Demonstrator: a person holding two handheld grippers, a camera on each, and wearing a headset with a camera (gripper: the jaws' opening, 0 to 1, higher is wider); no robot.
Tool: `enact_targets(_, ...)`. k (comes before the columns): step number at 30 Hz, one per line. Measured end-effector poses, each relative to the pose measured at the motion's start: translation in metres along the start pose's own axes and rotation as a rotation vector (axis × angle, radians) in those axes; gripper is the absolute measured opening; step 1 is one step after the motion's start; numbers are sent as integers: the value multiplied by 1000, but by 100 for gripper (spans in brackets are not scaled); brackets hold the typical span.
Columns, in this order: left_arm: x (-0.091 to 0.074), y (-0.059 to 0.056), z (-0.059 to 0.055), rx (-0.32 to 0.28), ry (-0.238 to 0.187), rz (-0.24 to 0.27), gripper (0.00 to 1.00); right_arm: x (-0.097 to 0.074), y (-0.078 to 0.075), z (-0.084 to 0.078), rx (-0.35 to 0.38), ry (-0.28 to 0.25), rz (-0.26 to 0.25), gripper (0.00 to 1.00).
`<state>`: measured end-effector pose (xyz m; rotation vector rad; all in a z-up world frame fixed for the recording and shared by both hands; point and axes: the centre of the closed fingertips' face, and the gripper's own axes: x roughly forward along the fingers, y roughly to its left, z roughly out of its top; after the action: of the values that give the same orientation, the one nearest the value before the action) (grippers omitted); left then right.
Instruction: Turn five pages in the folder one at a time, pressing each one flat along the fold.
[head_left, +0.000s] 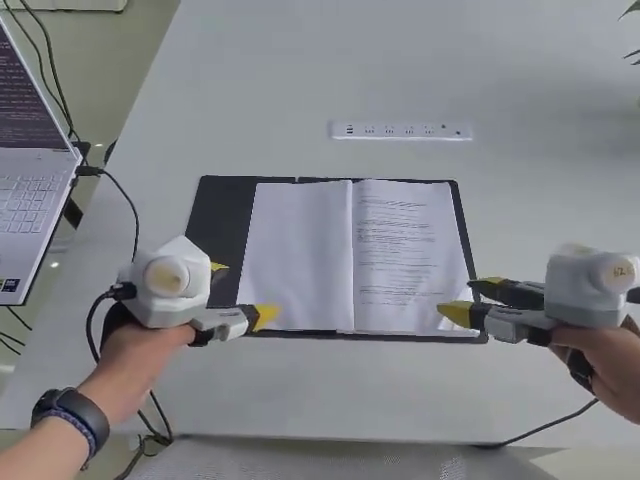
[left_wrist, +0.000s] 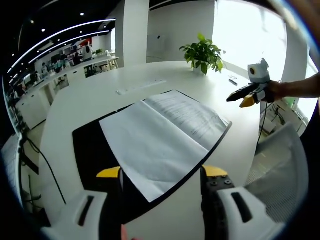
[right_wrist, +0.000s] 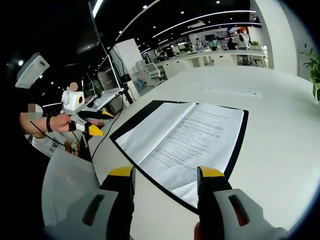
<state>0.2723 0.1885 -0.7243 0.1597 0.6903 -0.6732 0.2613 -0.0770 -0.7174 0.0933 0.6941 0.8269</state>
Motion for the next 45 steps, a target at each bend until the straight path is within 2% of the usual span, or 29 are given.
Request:
enact_targets(2,-6,-2,0,10,1,2,64,-4,1,-3,-20,4,-9,51)
enact_targets(7,-19,-7,0,17,-3,8,67,-13,13,-11,-65,34,-28,56)
enact_targets(11,-29,-6,1,15,-14,20,71,-21,18,-14,-58,32,-41,59)
enact_targets(17,-38,-2,-1,-7,-33,36,73,-32,16,-14,-33,4,-76,62)
enact_targets(22,-38,-2,0,-1,-28,31,74,-35,14,-17,-23,3,-89,63)
enact_targets(38,-28,-4,20,18,-52,14,73,-36,9,-21,-25,19,-95,64)
enact_targets(44,-15,-16,36,43,-71,-35,73,-40,7,-21,-10,6,-107,65)
enact_targets(45,-12,-24,43,51,-95,-64,73,-41,7,-21,-8,5,-108,65)
